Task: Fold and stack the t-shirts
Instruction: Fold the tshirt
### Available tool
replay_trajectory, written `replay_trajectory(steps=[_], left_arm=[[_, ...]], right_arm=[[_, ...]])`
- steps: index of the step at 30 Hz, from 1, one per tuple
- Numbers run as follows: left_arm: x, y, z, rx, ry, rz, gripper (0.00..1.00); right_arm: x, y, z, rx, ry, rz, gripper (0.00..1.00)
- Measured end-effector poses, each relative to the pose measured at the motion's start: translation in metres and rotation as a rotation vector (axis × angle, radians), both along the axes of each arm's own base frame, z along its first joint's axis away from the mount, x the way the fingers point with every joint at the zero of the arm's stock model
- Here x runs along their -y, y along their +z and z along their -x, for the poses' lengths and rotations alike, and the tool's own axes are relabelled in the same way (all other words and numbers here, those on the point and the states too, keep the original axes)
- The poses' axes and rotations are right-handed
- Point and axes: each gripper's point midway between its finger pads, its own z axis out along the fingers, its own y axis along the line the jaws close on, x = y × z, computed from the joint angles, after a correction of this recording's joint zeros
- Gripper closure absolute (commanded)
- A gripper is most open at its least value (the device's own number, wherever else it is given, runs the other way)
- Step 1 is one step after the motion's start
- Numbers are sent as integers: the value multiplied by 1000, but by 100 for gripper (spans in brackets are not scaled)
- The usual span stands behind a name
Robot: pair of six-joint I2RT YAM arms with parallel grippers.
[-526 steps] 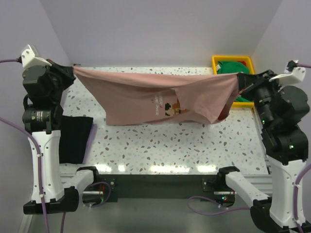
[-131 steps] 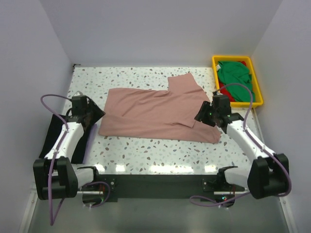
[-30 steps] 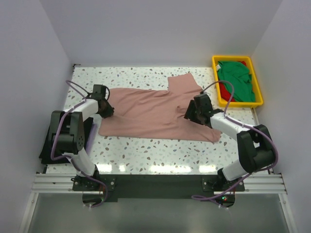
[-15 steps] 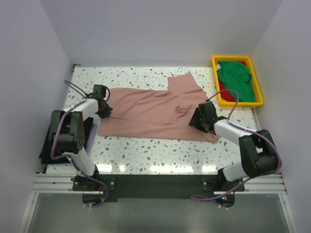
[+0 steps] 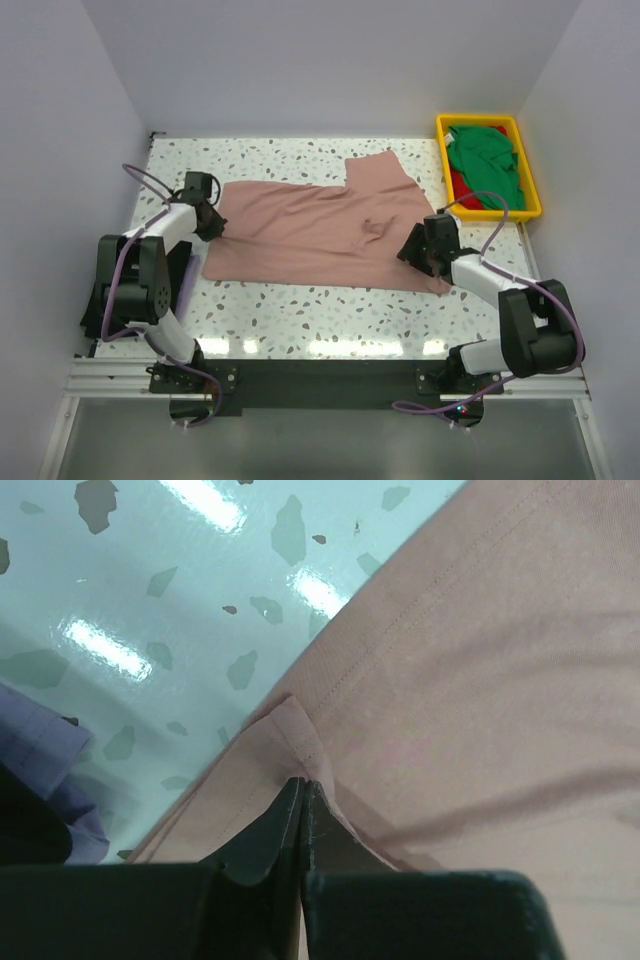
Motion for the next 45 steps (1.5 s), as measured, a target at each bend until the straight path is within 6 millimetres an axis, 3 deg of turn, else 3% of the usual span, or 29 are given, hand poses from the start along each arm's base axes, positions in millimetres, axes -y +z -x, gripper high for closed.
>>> replay_trajectory(steps=[2,3,4,6,7,11,15,18,20,23,28,35,45], left_arm=[[1,0,-1,2,-7,2,77],[0,0,-1,2,-9,2,60],[0,0,-1,3,-14,1,52],[-1,1,-2,9,-15,3,40],[-1,2,-2,11,-19,3,39],[2,19,-5,58,-30,14,39],[14,53,-5,174,-63,34,52],[40,61,-2,226,-120,66,65],[58,53,1,221,-156,87,70],[82,24,14,158,-202,108,73],[91,-20,42,50,-209,115,74],[87,-22,53,105,-142,142,74],[81,-23,96,127,-77,197,72]], right_arm=[[1,1,1,-1,1,-4,38],[1,0,1,-2,2,-3,38],[1,1,1,-3,3,-4,38],[1,1,2,-10,11,0,37],[2,1,3,-13,16,4,37],[4,7,8,-28,36,25,36],[3,19,5,-14,55,47,35],[-5,30,-3,10,78,58,35],[-13,31,-9,12,97,60,35],[-21,19,-10,-23,121,71,36],[-24,-2,-1,-86,133,84,36],[-24,-2,7,-82,126,61,35],[-25,-2,63,-146,135,-33,35]])
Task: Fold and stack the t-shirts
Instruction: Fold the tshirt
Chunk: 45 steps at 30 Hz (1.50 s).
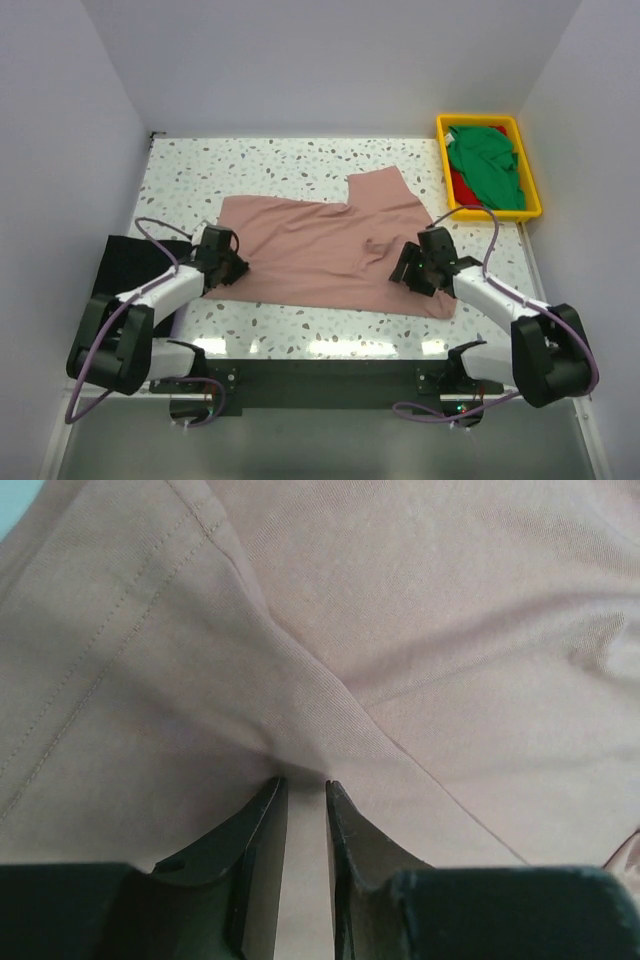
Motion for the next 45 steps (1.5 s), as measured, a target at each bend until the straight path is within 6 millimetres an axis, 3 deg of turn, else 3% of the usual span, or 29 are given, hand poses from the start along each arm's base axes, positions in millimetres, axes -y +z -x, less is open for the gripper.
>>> replay_trajectory(steps=[4,7,9,11,15,18,21,23,27,30,39,45], left_arm=[[1,2,16,-16,-10,20,67],[-1,5,25,-49,-20,8,54],[-1,19,17,-49,-25,-12,43],[-1,44,-7,-15,-24,-28,41],[-18,112,-95,147,25,-52,42],[-45,132,-150,209,59,-96,46],[-61,118,-191,177,44,-146,46],[-63,95,-209,133,12,-177,45],[-67,47,-209,-2,-50,-233,43],[-71,28,-207,-67,-76,-266,41],[-68,17,-200,-111,-135,-264,39],[-57,13,-198,-114,-194,-219,60]], right_arm=[[0,1,23,-42,7,-28,35],[4,3,33,-77,10,-11,34],[3,11,28,-74,21,-4,35],[-2,33,8,-31,37,-2,35],[-16,90,-53,171,65,-14,36],[-23,118,-83,280,80,-20,36],[-28,123,-103,306,93,-14,36],[-31,115,-111,294,103,-12,36],[-35,99,-112,250,122,-14,36],[-37,99,-112,252,131,-21,36],[-37,93,-109,247,141,-21,36],[-38,83,-102,226,151,-30,36]])
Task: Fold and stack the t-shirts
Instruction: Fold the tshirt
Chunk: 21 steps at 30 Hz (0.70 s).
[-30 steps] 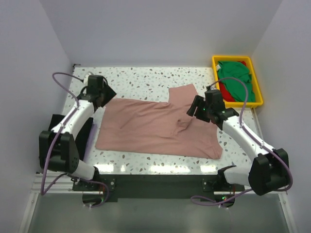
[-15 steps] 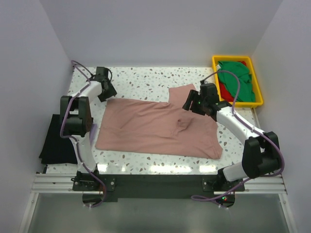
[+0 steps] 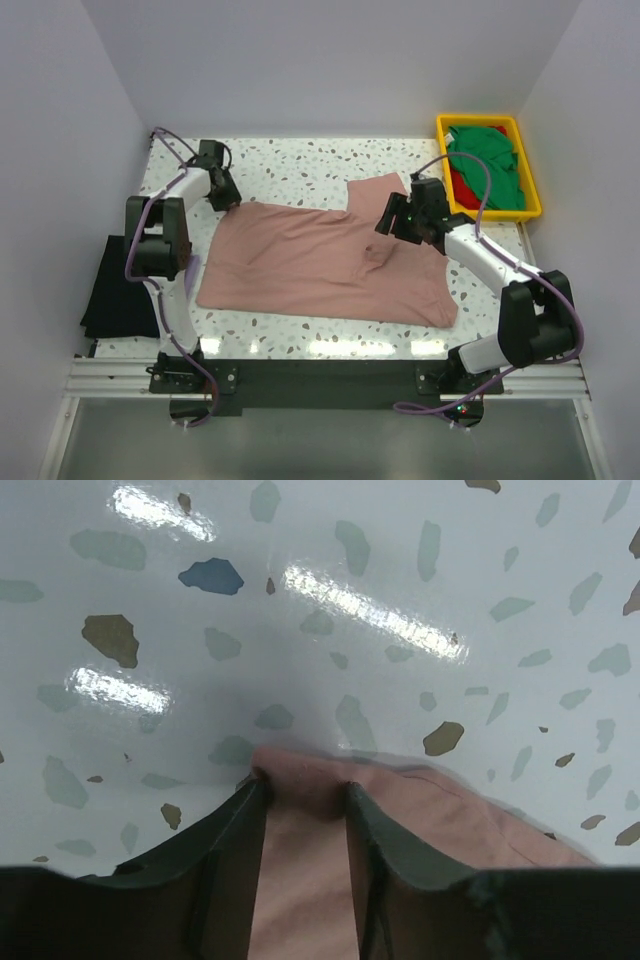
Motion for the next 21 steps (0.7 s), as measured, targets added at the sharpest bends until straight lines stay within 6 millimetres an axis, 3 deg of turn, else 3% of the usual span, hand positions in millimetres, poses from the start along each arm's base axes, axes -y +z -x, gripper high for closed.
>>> replay_trajectory(steps=[1,9,15,21], left_arm=[[2,-1,0,-2,-9,8,67],[10,-2,3,-9,-62,37,99],[15,-1,20,-20,-80,65,100],[24,25,44,24,-126,95,100]], right_arm=[[0,-1,1,-2,0,1,36],[-2,1,-1,8,7,-10,36],[-4,-3,2,2,18,-20,37],[-5,-4,2,1,20,-22,37]])
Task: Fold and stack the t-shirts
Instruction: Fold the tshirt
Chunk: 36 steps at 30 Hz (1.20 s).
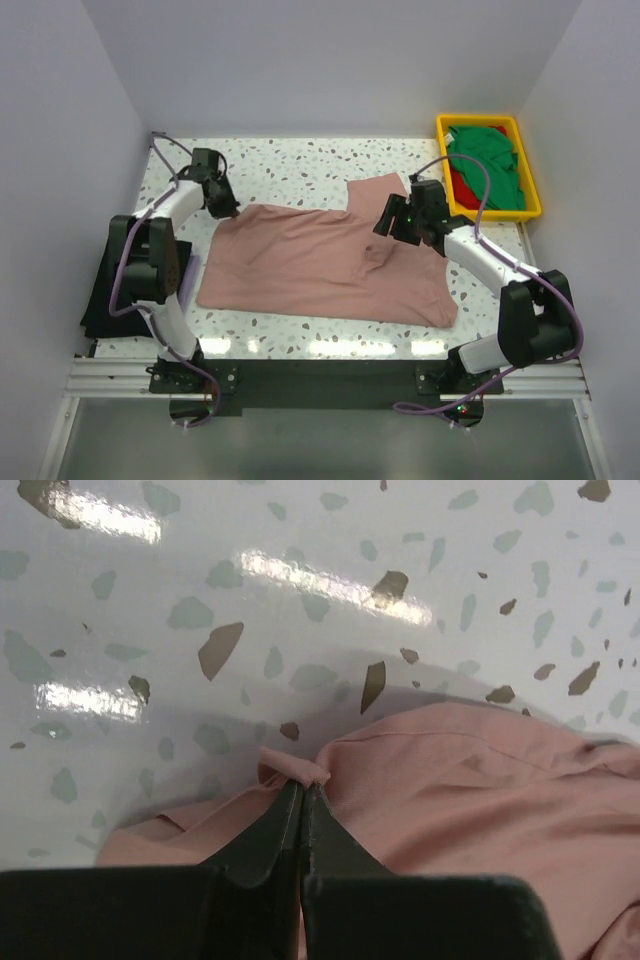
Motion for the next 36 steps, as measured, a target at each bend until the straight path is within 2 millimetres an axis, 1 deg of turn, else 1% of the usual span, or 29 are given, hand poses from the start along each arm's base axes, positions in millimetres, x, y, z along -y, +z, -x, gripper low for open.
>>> replay_trajectory(steps=[4,6,9,11,12,13,14,15,16,18,21,23,24,26,29,36], left_arm=[[11,12,20,29,-40,7,100],[19,11,34,27,-68,9,100],[32,0,59,-1,-108,6,99],[38,-10,77,-33,-130,4,86],[40,-15,86,-51,-139,5,82],[40,-20,95,-69,-140,4,71],[38,-23,102,-80,-141,1,65],[36,-24,107,-87,-134,-1,56],[35,-23,111,-88,-131,-5,53],[34,-13,110,-62,-120,-4,49],[34,6,102,1,-112,-1,49],[34,17,94,33,-106,-5,51],[33,21,89,48,-102,-8,53],[33,27,81,68,-94,-13,55],[33,27,76,69,-78,-15,57],[28,2,78,-2,-49,-39,59]], right_arm=[[0,-3,1,-3,1,1,37],[1,-6,3,-8,1,2,37],[1,-8,4,-12,1,3,37],[1,-11,5,-18,2,4,37],[1,-12,5,-21,3,3,37],[1,-13,5,-23,4,3,37],[0,-14,4,-24,4,3,37],[0,-15,4,-25,6,2,37],[0,-16,4,-27,6,2,37],[-1,-16,4,-30,11,-2,37],[-3,-16,5,-30,16,-8,37],[-3,-16,5,-30,16,-8,37],[-3,-16,5,-30,16,-8,37],[-3,-16,5,-30,16,-8,37],[-3,-16,5,-30,16,-8,37],[-3,-15,5,-29,17,-9,37]])
